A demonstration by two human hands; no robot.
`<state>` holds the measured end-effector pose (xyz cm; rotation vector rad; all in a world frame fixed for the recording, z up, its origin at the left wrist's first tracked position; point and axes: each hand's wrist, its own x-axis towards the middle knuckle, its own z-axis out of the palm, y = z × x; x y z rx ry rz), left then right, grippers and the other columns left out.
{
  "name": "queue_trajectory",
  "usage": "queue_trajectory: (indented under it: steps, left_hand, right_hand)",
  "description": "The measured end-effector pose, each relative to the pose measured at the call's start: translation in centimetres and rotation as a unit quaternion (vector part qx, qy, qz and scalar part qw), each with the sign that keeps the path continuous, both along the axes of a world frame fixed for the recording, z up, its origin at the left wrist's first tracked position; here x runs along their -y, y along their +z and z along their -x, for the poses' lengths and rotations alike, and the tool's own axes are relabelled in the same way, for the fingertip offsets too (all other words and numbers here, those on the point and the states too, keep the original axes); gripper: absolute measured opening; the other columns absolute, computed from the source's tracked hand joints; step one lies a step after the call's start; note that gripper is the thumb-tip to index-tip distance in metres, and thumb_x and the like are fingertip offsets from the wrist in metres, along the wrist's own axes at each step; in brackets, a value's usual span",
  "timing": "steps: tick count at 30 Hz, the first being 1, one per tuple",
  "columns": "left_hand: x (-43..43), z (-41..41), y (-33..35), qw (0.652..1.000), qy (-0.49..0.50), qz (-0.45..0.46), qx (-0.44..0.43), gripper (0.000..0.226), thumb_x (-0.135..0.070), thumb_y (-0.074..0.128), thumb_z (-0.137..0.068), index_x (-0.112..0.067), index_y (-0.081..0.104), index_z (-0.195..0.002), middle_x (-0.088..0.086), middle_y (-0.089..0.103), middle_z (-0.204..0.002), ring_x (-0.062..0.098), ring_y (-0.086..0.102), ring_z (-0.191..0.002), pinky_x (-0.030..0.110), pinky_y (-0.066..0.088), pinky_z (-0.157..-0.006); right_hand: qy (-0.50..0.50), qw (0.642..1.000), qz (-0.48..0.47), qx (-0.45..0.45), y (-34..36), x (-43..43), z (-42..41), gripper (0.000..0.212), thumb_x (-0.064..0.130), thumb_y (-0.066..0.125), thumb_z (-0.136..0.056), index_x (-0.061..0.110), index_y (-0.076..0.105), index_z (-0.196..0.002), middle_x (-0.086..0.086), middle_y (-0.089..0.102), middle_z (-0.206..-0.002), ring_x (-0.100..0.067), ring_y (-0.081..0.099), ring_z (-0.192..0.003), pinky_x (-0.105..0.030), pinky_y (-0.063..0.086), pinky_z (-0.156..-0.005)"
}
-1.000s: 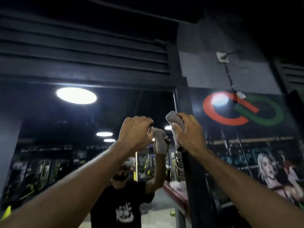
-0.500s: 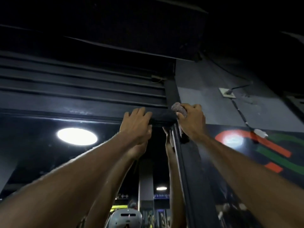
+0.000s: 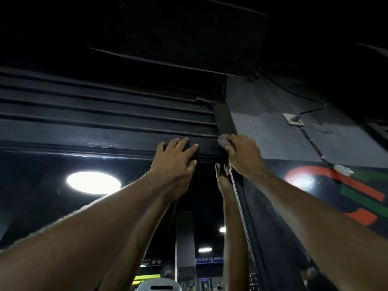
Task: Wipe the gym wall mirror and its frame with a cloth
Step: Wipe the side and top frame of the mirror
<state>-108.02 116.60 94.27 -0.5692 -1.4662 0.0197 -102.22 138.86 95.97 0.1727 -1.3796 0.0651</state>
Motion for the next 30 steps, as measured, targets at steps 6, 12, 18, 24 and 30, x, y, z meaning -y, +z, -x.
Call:
queue_trajectory:
  steps: [6,12,18,24,30]
  left_hand:
    - [0.9,-0.1,0.0,0.999,-0.01,-0.023,0.024,0.057,-0.05,0.033,-0.105,-0.032,0.022,-0.158,0.003,0.023,-0.163,0.024,0.017,-0.152,0.059,0.013,-0.123]
    - [2.1,-0.3,0.0,1.0,0.004,-0.006,0.029,0.058,-0.05,0.034,-0.105,-0.032,0.022,-0.159,0.002,0.023,-0.165,0.024,0.017,-0.152,0.056,0.015,-0.123]
    - [1.5,0.3,-1.2,0.999,-0.012,-0.02,0.03,0.06,-0.049,0.032,-0.106,-0.031,0.015,-0.161,0.002,0.013,-0.169,0.024,0.005,-0.156,0.056,0.006,-0.126]
    - [1.5,0.5,-1.2,0.999,-0.025,-0.023,0.041,0.061,-0.049,0.032,-0.106,-0.032,0.013,-0.161,0.001,0.011,-0.17,0.025,0.003,-0.157,0.058,0.004,-0.126]
    - [2.8,0.8,-1.4,0.998,-0.032,-0.038,0.024,0.058,-0.047,0.033,-0.106,-0.031,0.017,-0.16,0.002,0.016,-0.168,0.025,0.008,-0.156,0.056,0.007,-0.126]
  right_hand:
    - [0.102,0.986,0.129,-0.029,2.2,1.5,-2.0,0.036,0.008,0.062,-0.093,0.003,0.051,-0.128,-0.02,0.063,-0.123,-0.038,0.059,-0.114,-0.031,0.04,-0.08]
    - [0.018,0.999,-0.037,0.002,0.4,3.5,-0.1,0.017,0.009,0.062,-0.091,0.014,0.063,-0.107,-0.008,0.067,-0.107,-0.029,0.061,-0.101,-0.029,0.036,-0.075]
    - [0.01,0.999,-0.032,-0.013,-1.8,-0.5,0.1,0.044,0.024,0.076,-0.088,0.025,0.066,-0.131,-0.011,0.059,-0.116,-0.03,0.056,-0.106,-0.032,0.044,-0.085]
    - [-0.012,0.998,-0.047,-0.04,-2.6,0.3,-0.1,0.035,0.018,0.076,-0.087,0.027,0.072,-0.12,-0.01,0.066,-0.096,-0.026,0.061,-0.085,-0.034,0.049,-0.076]
    - [0.098,0.994,-0.002,-0.052,-4.4,3.8,1.9,0.022,0.024,0.07,-0.095,0.03,0.077,-0.116,-0.003,0.072,-0.1,-0.018,0.066,-0.089,-0.019,0.046,-0.084]
